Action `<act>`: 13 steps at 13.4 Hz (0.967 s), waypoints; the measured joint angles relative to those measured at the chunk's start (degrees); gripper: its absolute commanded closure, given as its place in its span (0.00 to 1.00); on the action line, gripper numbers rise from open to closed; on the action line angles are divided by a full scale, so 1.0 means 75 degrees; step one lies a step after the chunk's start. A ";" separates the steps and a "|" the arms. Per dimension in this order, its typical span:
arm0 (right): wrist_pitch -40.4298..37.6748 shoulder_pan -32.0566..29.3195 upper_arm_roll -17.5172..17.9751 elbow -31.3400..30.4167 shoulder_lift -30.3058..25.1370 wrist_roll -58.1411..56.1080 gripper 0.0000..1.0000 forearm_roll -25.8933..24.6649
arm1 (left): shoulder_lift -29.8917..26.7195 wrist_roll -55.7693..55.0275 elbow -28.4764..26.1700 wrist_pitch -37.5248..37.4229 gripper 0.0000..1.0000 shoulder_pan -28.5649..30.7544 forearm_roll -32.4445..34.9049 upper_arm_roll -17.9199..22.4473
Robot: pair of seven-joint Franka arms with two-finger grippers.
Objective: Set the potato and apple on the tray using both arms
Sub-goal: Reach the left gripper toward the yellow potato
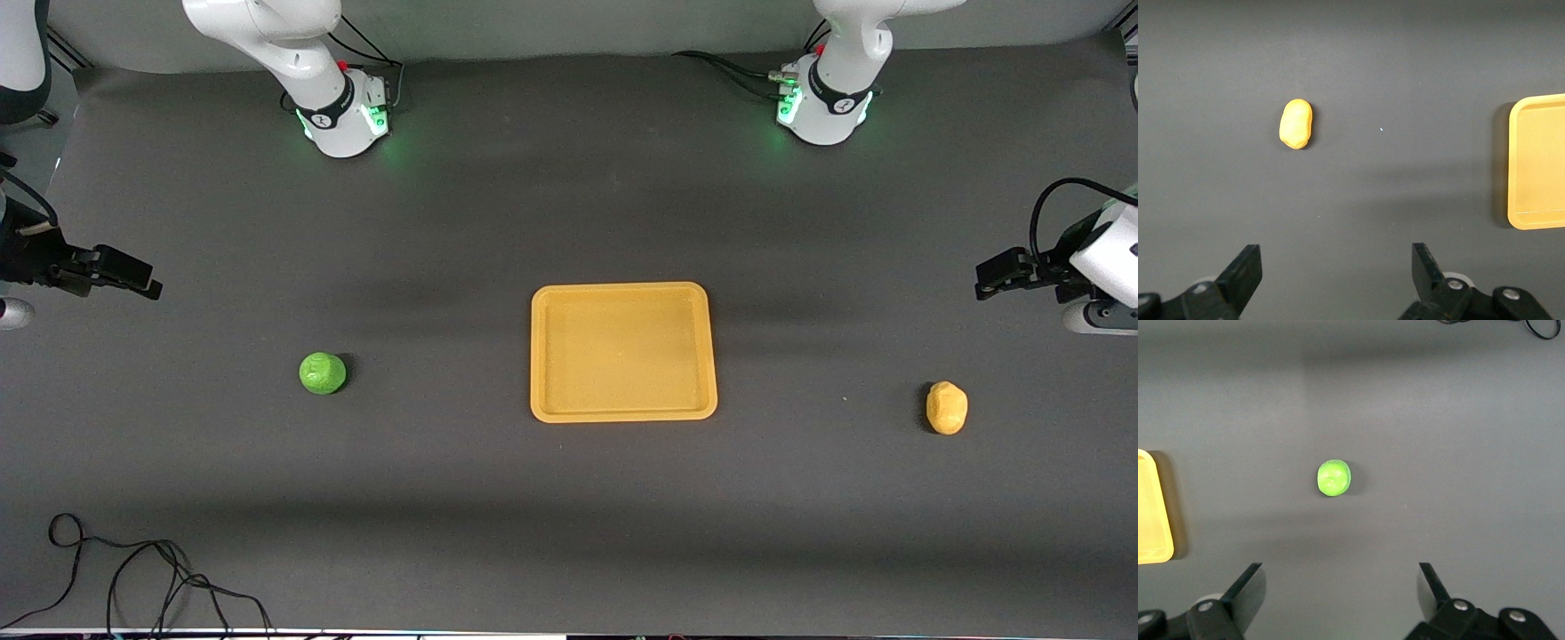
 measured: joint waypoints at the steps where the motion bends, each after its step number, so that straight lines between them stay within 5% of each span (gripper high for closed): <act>1: 0.0000 -0.0001 0.0000 0.0000 0.0000 0.0000 0.00 0.0001 | 0.0000 0.0000 0.0000 0.0000 0.00 0.0000 0.0000 0.0000; 5: 0.0000 -0.0010 -0.0011 0.0006 0.0000 0.0000 0.00 0.0003 | 0.0021 0.0000 -0.0060 0.0037 0.00 0.0047 0.0013 0.0004; 9: 0.0000 -0.0010 -0.0011 0.0019 0.0000 0.0000 0.00 0.0004 | 0.0156 0.0771 -0.1144 0.1388 0.00 0.0609 0.0042 0.0017; 13: 0.0000 -0.0010 -0.0011 0.0039 0.0003 0.0000 0.00 0.0004 | 0.1615 0.1878 -0.1187 0.2643 0.00 0.1104 0.0042 0.0023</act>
